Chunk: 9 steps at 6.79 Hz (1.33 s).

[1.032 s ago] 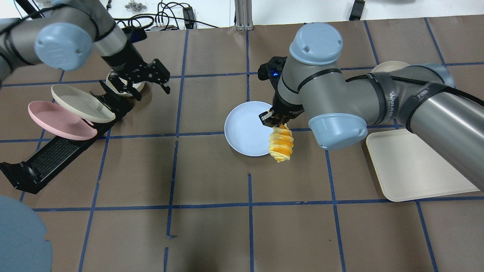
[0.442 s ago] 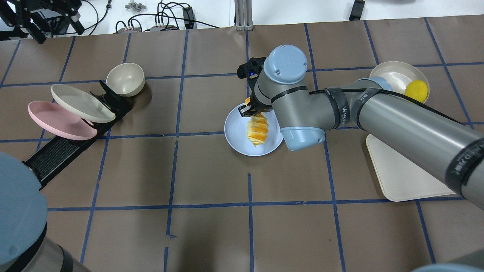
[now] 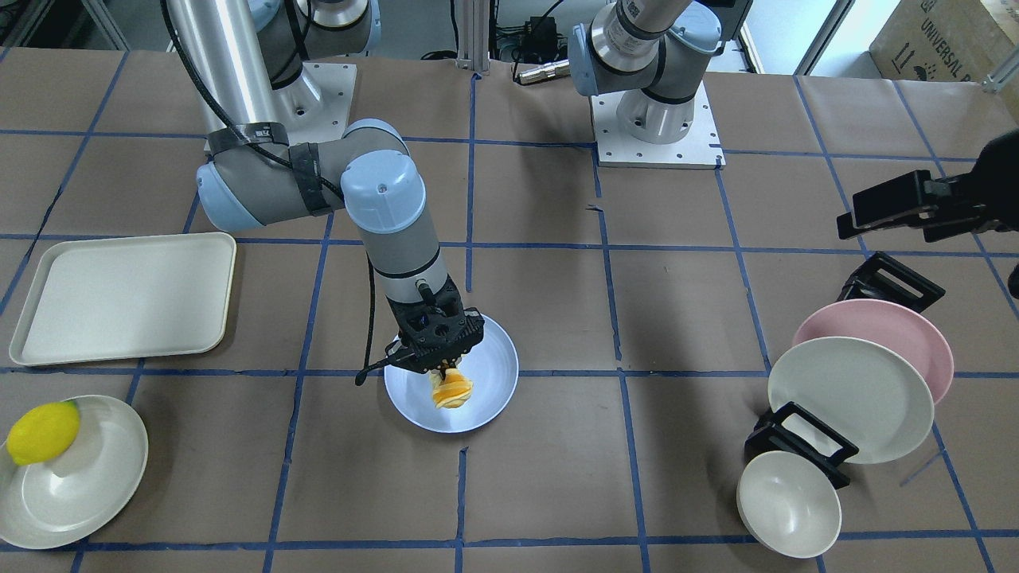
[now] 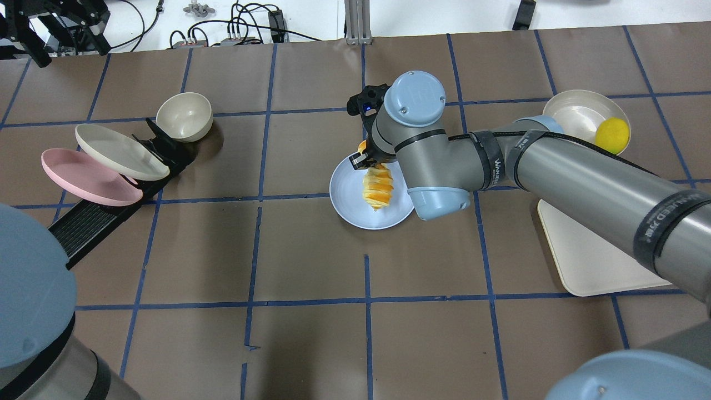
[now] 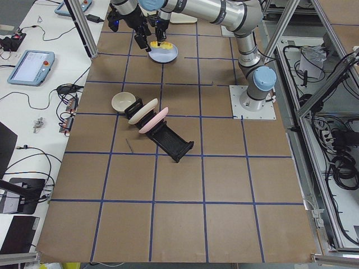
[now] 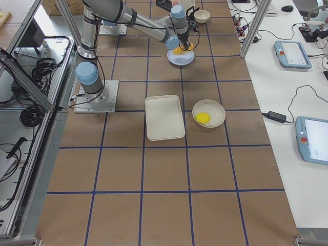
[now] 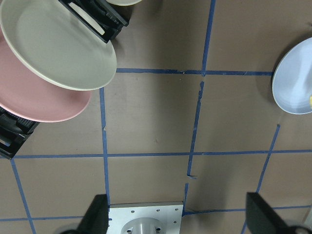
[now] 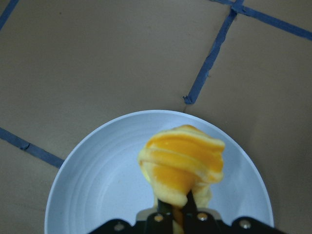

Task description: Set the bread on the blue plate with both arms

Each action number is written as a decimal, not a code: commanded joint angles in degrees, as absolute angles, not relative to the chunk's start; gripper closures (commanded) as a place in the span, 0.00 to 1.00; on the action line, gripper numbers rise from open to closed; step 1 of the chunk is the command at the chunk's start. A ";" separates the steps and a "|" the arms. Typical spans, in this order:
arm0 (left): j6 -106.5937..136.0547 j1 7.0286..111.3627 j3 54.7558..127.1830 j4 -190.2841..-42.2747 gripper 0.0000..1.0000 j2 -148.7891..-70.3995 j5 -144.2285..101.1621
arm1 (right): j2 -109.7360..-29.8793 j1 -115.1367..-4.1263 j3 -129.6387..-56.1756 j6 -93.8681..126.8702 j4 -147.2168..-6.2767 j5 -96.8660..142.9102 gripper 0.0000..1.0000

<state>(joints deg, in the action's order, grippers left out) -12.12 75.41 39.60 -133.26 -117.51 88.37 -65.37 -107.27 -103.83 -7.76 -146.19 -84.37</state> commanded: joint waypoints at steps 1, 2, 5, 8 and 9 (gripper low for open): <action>-12.30 75.59 39.29 -133.42 0.00 -117.60 88.33 | -65.21 -107.40 -104.33 -7.04 -146.34 -84.46 0.16; -12.30 75.59 39.37 -133.42 0.00 -117.60 88.24 | -65.30 -107.32 -105.02 -7.21 -146.25 -84.29 0.01; -12.30 75.76 39.64 -133.68 0.00 -117.51 88.33 | -65.30 -107.40 -105.56 -7.21 -146.25 -84.11 0.00; -12.48 75.85 40.25 -133.77 0.00 -117.51 88.24 | -75.84 -101.91 -103.46 -8.08 -123.32 -85.51 0.00; -12.31 76.55 39.73 -133.77 0.00 -117.51 87.37 | -80.90 -97.78 -103.53 -7.91 -118.96 -84.91 0.00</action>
